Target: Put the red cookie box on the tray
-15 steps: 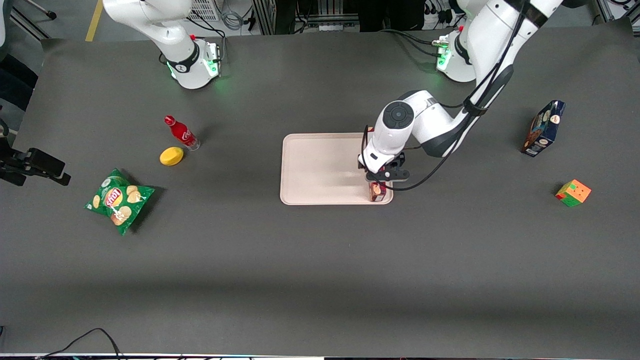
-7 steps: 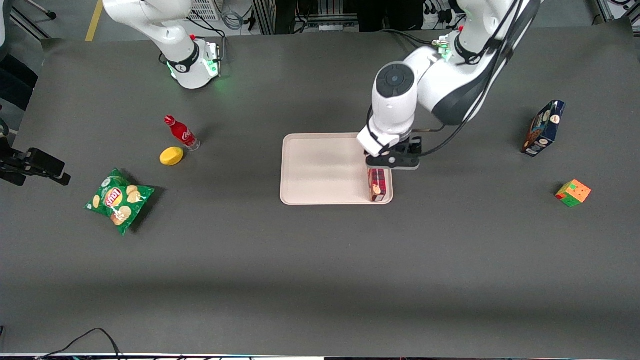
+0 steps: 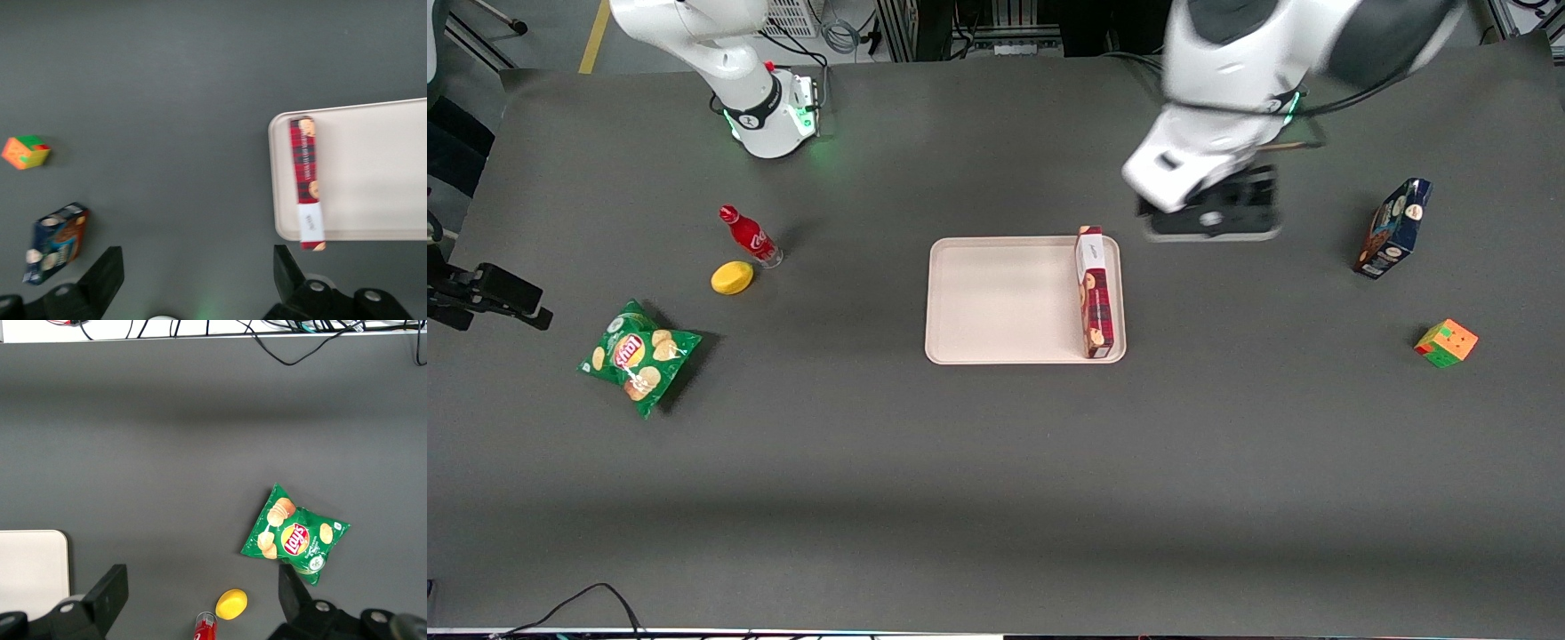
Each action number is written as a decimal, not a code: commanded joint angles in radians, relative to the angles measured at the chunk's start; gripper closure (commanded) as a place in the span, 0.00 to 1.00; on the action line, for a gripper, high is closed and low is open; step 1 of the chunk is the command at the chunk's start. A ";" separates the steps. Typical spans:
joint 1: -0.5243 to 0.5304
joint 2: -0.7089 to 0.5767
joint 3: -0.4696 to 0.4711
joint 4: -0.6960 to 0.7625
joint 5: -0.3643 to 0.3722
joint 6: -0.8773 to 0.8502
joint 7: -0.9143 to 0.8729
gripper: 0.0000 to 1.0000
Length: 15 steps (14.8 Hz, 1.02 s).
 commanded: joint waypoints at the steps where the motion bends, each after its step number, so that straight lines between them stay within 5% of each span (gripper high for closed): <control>1: -0.005 -0.113 0.174 0.035 -0.072 -0.067 0.200 0.00; 6: -0.008 -0.166 0.413 -0.025 -0.182 -0.018 0.354 0.00; 10: -0.008 -0.228 0.452 -0.174 -0.225 0.131 0.356 0.00; 15: -0.003 -0.212 0.461 -0.156 -0.259 0.133 0.371 0.00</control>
